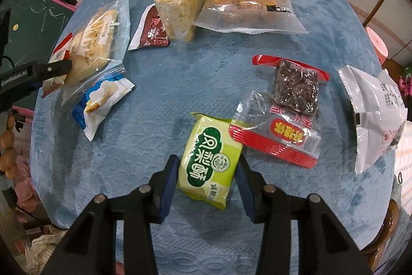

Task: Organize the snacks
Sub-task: 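Grasp the red-topped bread bag with the left tool while the right tool grasps the green snack pack, then carry the green pack and red-topped bag into the white bin, open both tools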

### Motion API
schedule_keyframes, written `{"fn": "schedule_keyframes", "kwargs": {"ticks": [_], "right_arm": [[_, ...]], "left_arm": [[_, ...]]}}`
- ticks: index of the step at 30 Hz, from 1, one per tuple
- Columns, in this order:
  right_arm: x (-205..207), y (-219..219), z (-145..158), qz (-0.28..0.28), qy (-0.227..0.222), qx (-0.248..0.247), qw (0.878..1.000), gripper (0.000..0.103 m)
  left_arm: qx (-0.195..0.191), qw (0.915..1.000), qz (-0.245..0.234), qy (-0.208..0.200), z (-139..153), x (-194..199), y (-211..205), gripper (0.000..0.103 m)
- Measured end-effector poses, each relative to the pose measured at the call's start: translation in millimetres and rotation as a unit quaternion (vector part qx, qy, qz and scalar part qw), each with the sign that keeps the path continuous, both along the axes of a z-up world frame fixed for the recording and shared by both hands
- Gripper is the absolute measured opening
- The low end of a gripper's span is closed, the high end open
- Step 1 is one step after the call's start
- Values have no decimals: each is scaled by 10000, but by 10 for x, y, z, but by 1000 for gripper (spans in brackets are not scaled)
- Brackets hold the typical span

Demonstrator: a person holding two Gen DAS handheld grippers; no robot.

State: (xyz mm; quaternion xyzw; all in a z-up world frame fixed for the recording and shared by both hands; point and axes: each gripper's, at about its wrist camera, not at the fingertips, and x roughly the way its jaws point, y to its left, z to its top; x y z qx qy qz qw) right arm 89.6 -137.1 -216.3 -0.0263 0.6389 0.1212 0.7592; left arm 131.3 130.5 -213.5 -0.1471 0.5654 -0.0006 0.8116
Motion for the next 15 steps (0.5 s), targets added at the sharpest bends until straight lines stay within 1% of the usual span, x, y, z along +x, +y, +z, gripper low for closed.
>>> {"fn": "schedule_keyframes", "kwargs": {"ticks": [5, 11, 15], "right_arm": [[-43, -2, 74, 35, -68, 75, 9999, 44], [-112, -9, 193, 58, -272, 125, 9995, 44], [-183, -3, 316, 117, -459, 136, 9988, 44]], "left_arm": [[76, 9997, -133, -191, 188, -241, -140, 45], [224, 9981, -456, -340, 362, -546, -330, 45], [340, 9959, -689, -471, 475, -731, -554, 44]]}}
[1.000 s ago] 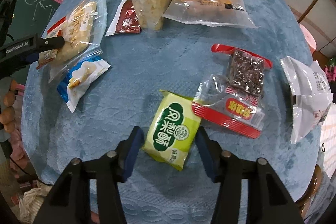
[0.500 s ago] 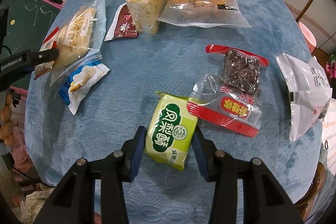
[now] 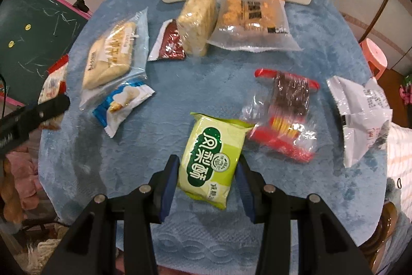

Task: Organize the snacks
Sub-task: 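Carry the green pack and red-topped bag into the white bin, open both tools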

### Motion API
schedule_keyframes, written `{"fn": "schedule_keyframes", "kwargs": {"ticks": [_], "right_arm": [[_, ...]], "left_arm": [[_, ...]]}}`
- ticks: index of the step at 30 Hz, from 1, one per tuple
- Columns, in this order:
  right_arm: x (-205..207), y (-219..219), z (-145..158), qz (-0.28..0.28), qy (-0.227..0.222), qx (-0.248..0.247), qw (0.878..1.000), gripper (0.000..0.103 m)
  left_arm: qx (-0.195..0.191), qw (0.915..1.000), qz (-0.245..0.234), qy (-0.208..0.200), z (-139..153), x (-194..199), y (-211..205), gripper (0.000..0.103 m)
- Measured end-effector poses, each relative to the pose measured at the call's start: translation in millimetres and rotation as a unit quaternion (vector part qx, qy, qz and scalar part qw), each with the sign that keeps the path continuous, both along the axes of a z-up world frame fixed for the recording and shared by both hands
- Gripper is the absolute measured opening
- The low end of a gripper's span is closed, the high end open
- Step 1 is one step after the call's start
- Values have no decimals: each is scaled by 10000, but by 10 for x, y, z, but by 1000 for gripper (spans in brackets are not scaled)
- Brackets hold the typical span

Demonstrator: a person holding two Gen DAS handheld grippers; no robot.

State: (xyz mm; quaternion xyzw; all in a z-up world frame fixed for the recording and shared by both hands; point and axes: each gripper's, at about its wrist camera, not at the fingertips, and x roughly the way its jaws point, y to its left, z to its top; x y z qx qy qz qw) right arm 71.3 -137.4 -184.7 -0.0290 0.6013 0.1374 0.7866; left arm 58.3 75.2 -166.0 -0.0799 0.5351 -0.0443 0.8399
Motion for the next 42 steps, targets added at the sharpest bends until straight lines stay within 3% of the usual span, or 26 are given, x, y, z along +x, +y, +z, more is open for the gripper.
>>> {"fn": "schedule_keyframes", "kwargs": {"ticks": [8, 16, 26, 36, 42], "right_arm": [[-94, -55, 321, 86, -513, 121, 9986, 44], [48, -246, 817, 27, -987, 428, 9942, 44], [520, -391, 1591, 42, -1759, 574, 9827, 44], [1124, -456, 2179, -17, -2364, 359, 9710, 44], [1544, -443, 2448, -80, -2662, 177, 9637, 44]], "left_arm": [[37, 9993, -247, -279, 270, -122, -273, 45], [188, 9973, -378, -603, 662, 6, -466, 45], [326, 9907, -369, -1270, 1385, 476, -616, 45], [810, 9818, -344, -1685, 1888, 1093, -762, 45], [847, 9788, -361, -1828, 2128, 1500, -862, 45]]}}
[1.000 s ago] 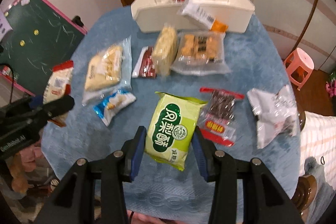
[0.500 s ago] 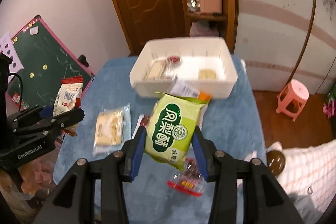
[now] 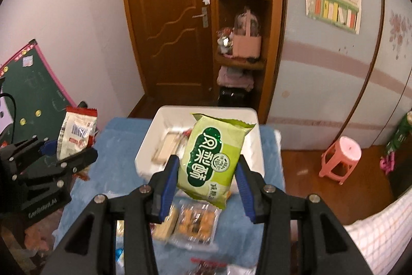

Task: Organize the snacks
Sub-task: 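Carry the green pack and red-topped bag into the white bin, open both tools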

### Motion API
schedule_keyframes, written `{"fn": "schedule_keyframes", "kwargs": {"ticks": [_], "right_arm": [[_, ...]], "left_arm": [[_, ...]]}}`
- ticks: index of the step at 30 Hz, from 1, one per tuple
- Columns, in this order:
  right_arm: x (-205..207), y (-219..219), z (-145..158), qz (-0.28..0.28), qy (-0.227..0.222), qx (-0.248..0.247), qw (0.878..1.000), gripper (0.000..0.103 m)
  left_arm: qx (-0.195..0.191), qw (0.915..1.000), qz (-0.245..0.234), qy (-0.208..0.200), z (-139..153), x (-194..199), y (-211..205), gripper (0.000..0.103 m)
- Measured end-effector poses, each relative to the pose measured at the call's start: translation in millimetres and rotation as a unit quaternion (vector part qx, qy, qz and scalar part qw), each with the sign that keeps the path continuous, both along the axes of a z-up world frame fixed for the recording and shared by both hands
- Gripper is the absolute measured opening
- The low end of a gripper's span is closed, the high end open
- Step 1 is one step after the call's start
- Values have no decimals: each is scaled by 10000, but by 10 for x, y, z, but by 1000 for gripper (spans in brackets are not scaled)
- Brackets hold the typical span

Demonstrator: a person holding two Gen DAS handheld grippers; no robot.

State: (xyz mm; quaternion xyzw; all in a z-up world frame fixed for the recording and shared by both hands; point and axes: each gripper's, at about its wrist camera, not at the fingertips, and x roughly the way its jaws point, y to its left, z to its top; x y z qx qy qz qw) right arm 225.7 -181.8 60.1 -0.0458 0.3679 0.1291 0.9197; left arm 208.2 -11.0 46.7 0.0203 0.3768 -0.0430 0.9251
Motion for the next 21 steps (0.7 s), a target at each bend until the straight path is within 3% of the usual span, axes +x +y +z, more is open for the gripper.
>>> {"fn": "schedule_keyframes", "kwargs": {"ticks": [11, 14, 21], "right_arm": [[843, 40, 190, -444, -211, -168, 9986, 44], [1057, 53, 119, -546, -134, -159, 9983, 44], [1466, 75, -248, -696, 240, -167, 9971, 44]], "left_arm": [[253, 9984, 254, -437, 323, 909, -130, 45], [305, 9983, 312, -381, 240, 1176, -167, 45], [230, 9987, 439, 152, -294, 1717, -169, 45]]}}
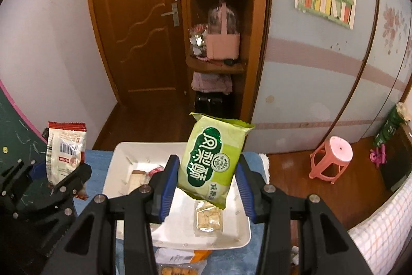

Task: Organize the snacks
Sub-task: 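Carry the green pack and red-topped bag into the white bin, open both tools, then lift both tools out of the bin back over the table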

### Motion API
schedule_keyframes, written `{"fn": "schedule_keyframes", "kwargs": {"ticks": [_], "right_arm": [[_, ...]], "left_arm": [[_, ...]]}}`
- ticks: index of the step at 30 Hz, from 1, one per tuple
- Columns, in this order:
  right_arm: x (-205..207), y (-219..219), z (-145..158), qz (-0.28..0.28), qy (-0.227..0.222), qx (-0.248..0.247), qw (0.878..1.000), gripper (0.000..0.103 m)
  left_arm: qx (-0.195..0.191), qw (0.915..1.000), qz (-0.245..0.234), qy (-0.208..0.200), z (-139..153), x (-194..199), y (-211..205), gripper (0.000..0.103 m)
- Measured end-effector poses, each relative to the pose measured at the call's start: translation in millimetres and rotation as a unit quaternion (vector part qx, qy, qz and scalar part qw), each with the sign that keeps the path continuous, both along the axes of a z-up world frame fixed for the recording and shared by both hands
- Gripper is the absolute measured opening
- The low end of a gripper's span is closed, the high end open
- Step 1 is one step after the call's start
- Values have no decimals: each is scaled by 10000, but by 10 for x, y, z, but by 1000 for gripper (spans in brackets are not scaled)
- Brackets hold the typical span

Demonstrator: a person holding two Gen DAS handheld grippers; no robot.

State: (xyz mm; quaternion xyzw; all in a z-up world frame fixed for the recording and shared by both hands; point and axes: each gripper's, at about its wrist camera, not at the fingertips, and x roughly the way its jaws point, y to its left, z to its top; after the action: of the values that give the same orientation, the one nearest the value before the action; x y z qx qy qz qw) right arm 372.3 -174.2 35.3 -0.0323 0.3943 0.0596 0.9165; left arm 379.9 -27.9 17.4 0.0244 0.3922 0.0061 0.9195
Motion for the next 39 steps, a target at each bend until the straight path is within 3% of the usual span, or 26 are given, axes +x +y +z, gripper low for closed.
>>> {"fn": "schedule_keyframes", "kwargs": {"ticks": [6, 15, 16, 17, 20, 28, 39], "right_arm": [[231, -26, -404, -40, 429, -22, 9991, 44], [394, -20, -839, 11, 892, -45, 9960, 45], [412, -23, -875, 13, 949, -23, 9955, 45], [430, -25, -914, 22, 1017, 10, 9948, 46], [457, -79, -1024, -99, 1179, 52, 9930, 52], [420, -200, -1139, -103, 1429, 351, 9891, 56], [95, -278, -864, -77, 1274, 338, 9912, 56]], "left_arm": [[-212, 9993, 127, 293, -387, 263, 74, 45], [-9, 9993, -45, 378, -782, 356, -79, 46], [-33, 9992, -87, 386, -810, 366, -91, 53], [-126, 9988, -212, 417, -846, 371, -109, 76], [30, 9992, -87, 398, -923, 367, -104, 95], [103, 9977, -145, 658, -1060, 298, -92, 96], [277, 9979, -331, 491, -773, -73, -143, 96]]}}
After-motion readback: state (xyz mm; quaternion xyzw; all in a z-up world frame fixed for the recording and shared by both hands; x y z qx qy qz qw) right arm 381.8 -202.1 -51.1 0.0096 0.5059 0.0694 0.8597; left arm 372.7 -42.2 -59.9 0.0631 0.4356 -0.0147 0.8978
